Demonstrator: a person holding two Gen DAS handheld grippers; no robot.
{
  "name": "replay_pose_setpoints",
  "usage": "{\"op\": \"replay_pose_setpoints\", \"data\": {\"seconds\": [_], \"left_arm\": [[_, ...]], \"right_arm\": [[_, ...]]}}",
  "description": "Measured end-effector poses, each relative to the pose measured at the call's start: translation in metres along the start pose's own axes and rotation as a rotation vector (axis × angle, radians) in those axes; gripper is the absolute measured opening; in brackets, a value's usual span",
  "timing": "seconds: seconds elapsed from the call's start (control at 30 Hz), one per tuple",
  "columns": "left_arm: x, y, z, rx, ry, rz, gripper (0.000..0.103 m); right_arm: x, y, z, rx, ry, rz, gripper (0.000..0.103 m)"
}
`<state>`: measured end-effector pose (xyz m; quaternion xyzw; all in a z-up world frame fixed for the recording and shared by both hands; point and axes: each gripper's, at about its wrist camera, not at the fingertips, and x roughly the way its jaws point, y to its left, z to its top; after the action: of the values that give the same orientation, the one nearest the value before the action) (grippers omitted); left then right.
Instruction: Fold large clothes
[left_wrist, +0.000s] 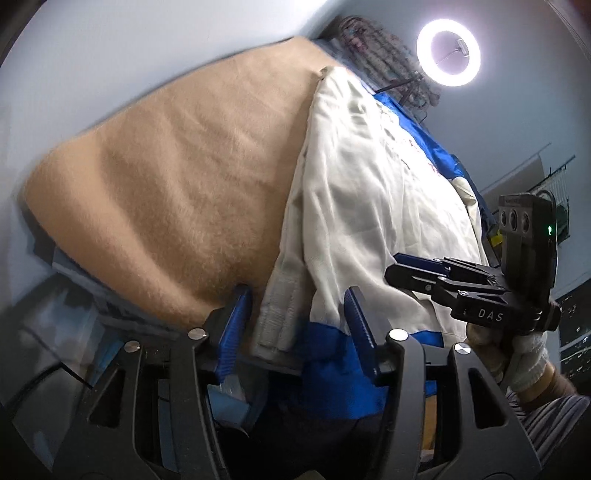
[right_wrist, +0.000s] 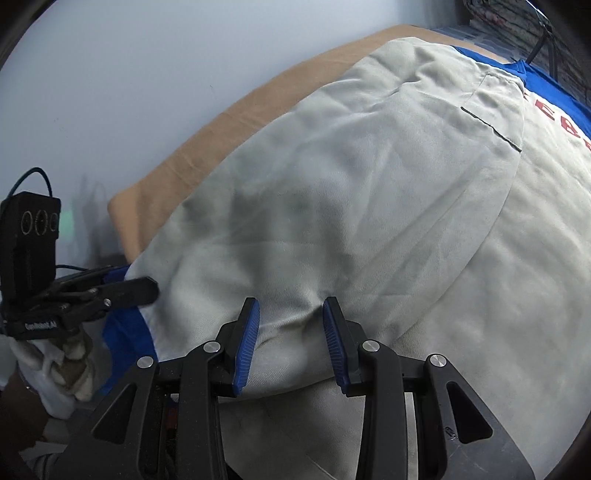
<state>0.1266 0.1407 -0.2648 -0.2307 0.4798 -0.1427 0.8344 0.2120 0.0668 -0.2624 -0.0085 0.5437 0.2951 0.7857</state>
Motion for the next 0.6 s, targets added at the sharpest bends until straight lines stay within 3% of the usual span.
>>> {"op": "replay_pose_setpoints", "data": {"seconds": [0.03, 0.13, 0.27, 0.43, 0.5, 0.6], "left_arm": [[0.001, -0.002, 0.0, 0.009, 0.006, 0.012, 0.025], [-0.004, 0.001, 0.002, -0.02, -0.011, -0.03, 0.017], [-0.022, -0.003, 0.005, -0.014, -0.06, -0.082, 0.015], [-0.028, -0.021, 0.006, 0.041, -0.083, -0.062, 0.014], [-0.03, -0.031, 0.006, 0.072, -0.098, -0.05, 0.014], [-0.033, -0.042, 0.007, 0.112, -0.113, -0.04, 0.014]], "right_arm": [[0.001, 0.001, 0.0, 0.002, 0.0, 0.001, 0.034], [0.001, 0.0, 0.002, 0.013, 0.009, 0.013, 0.034], [-0.006, -0.008, 0.016, 0.063, 0.0, 0.066, 0.034], [-0.023, -0.028, 0.049, 0.139, -0.07, 0.077, 0.035], [-0.023, -0.033, 0.068, 0.164, -0.076, 0.068, 0.051], [-0.015, -0.035, 0.102, 0.192, -0.078, 0.077, 0.055]]}}
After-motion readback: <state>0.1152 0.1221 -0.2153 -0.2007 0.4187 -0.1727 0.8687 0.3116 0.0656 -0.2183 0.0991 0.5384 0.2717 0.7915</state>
